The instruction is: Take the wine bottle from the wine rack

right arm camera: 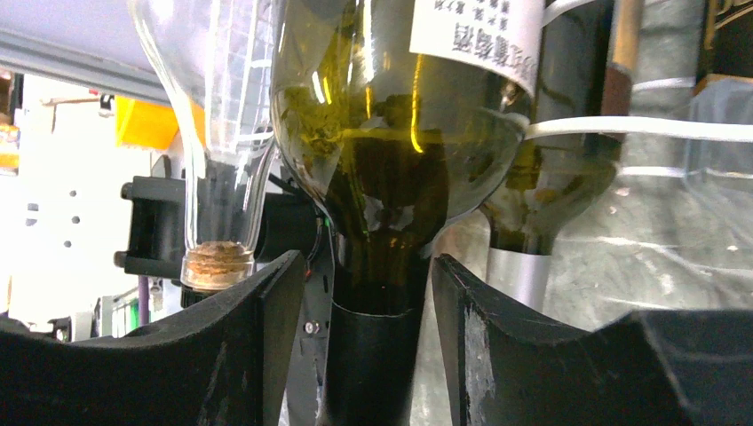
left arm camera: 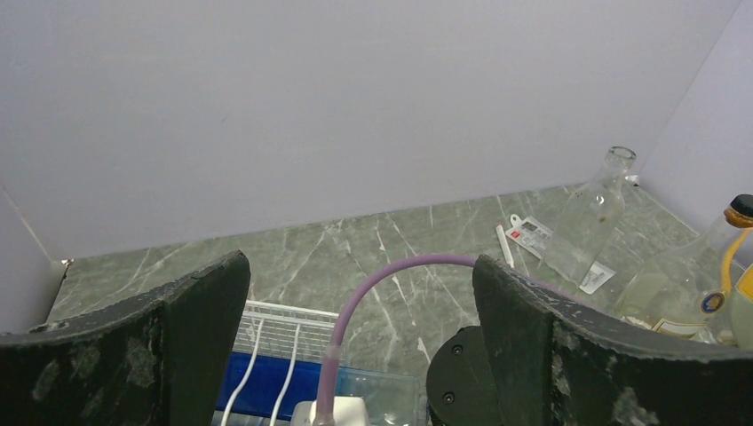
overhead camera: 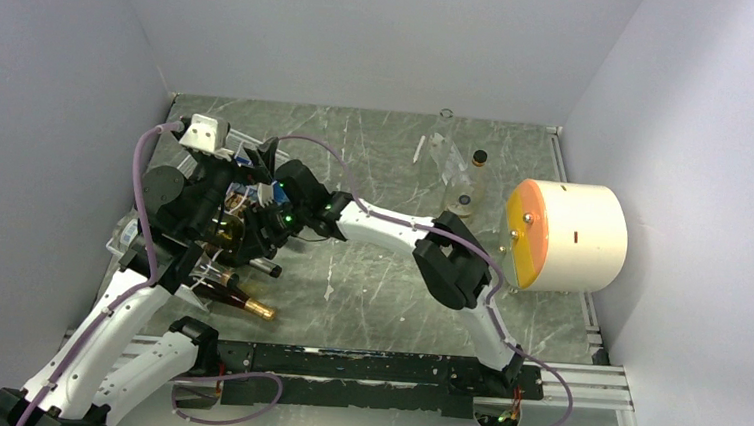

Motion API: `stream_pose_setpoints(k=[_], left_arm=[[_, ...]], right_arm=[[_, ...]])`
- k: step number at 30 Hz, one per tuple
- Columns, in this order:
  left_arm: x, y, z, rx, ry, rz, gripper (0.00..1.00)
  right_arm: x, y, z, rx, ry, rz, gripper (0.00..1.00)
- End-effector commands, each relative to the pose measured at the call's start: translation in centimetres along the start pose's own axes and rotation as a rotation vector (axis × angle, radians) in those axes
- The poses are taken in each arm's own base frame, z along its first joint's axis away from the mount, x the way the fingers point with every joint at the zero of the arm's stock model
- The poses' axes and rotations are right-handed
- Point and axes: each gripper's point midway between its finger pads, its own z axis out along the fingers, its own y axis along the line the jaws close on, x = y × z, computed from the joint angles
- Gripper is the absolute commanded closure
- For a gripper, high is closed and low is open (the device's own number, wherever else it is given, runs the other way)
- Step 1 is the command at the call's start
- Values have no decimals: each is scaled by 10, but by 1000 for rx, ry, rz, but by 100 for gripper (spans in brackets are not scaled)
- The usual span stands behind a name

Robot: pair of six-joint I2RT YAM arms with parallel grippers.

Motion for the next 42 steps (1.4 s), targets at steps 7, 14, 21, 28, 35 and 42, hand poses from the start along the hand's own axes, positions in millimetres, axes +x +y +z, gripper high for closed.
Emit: stream_pose_setpoints(k=[7, 14, 21, 28, 35, 42], left_arm=[[-14, -5, 0, 33, -34, -6, 1], [-13, -6, 1, 38, -29, -4, 1], [-13, -5, 1, 38, -31, -4, 1], [-10, -7, 3, 47, -21, -3, 1], [-6, -10, 5, 60, -9, -5, 1], [-5, -18, 7, 106, -6, -4, 1]], right_arm=[[0, 17, 4, -96, 53, 20, 38], [-4, 11, 8, -86, 57, 36, 60], [-18, 23, -6, -113, -18, 49, 75], [-47, 44, -39, -127, -187, 62, 100], [-66, 46, -76, -9, -339, 55, 100], [-70, 40, -135, 73, -462, 91, 100]])
